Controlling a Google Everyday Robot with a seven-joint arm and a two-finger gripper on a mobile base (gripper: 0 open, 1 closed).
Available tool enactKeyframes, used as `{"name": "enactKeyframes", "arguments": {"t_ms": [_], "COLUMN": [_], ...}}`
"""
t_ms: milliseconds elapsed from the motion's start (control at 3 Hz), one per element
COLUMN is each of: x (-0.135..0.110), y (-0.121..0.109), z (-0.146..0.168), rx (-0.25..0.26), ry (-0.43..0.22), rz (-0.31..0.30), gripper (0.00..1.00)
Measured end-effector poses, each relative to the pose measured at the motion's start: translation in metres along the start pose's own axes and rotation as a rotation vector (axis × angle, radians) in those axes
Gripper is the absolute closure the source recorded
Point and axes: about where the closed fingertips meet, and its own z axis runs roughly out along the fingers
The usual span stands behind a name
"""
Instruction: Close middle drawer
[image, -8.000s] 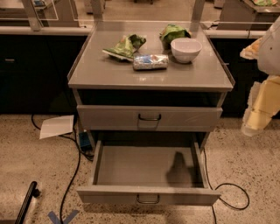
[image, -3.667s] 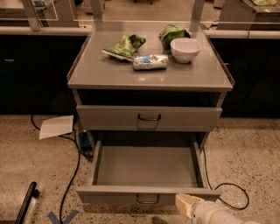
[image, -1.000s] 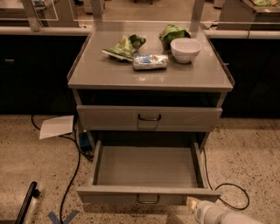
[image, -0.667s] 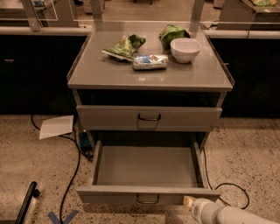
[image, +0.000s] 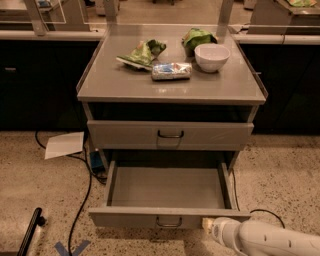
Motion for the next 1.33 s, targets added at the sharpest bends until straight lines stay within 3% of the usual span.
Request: {"name": "enactKeyframes", "arguments": {"t_ms": [333,667,1000,1333], "x": [-0.005,-0.030,-0.041,-0.077], "y": [0.007,0.027,0.034,0.049], "z": [0.007,0.025,0.031,0.050], "rx": [-0.019,-0.054,-0.062,-0.060], "ry": [0.011,0.024,0.026,0.023], "rz": [-0.028,-0.111,-0.146,-0.233], "gripper": [1.00,1.00,1.00,1.00]}}
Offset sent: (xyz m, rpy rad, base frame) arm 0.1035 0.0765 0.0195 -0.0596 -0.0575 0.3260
